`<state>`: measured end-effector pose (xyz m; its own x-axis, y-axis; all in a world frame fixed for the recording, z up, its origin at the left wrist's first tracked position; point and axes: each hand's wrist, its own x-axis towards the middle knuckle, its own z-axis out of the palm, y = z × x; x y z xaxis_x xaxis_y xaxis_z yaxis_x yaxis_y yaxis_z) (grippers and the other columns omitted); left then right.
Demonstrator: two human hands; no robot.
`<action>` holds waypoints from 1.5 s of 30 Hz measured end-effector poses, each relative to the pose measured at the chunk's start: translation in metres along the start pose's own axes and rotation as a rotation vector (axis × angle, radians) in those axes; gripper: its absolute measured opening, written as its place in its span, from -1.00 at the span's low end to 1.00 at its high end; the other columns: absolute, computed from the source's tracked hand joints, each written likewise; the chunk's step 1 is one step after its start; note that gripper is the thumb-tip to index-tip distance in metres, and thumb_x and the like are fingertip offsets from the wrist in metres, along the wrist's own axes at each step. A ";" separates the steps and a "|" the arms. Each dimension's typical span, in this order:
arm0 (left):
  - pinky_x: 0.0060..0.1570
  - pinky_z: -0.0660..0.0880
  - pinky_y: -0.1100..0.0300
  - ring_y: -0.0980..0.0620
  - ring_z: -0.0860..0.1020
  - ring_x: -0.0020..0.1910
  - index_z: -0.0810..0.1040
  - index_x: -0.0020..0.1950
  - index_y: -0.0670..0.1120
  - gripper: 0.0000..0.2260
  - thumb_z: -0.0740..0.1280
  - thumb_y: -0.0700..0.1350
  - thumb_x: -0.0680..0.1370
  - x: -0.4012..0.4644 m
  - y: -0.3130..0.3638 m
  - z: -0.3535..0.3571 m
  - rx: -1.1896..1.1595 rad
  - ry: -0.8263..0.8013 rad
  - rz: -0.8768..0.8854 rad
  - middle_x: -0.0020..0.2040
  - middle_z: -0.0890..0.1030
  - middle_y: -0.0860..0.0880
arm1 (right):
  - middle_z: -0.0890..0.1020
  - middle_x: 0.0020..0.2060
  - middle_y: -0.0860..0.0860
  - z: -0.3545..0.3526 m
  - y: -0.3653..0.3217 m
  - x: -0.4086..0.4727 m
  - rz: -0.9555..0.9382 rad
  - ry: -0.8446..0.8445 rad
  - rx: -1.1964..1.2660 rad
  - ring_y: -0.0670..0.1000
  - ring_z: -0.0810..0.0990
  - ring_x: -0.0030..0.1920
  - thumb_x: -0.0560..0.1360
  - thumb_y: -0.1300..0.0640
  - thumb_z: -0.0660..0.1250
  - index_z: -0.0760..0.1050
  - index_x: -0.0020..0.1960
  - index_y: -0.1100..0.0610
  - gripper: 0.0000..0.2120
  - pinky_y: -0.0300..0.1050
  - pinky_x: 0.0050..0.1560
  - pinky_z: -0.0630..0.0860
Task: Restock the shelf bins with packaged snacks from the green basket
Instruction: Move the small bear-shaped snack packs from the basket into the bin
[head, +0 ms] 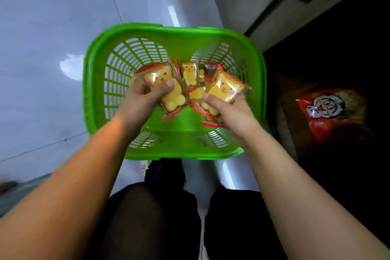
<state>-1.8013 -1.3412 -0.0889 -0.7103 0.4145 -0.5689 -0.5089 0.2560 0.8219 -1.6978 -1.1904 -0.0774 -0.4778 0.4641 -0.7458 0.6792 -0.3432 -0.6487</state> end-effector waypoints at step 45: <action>-0.18 0.51 0.35 0.13 0.66 -0.09 0.61 0.01 -0.01 -0.42 0.43 0.37 0.20 -0.322 0.263 0.339 0.650 -0.868 0.197 -0.10 0.70 0.09 | 0.43 0.32 0.03 -0.389 -0.078 -0.424 -0.016 0.675 -0.317 0.07 0.43 0.28 0.33 -0.08 0.47 0.24 0.39 0.03 -0.27 -0.18 0.09 0.37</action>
<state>-1.5419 -1.1112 0.3207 -0.0377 0.9062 -0.4211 0.1096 0.4226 0.8997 -1.3318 -1.0430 0.3480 -0.1128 0.9026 -0.4155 0.8518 -0.1274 -0.5081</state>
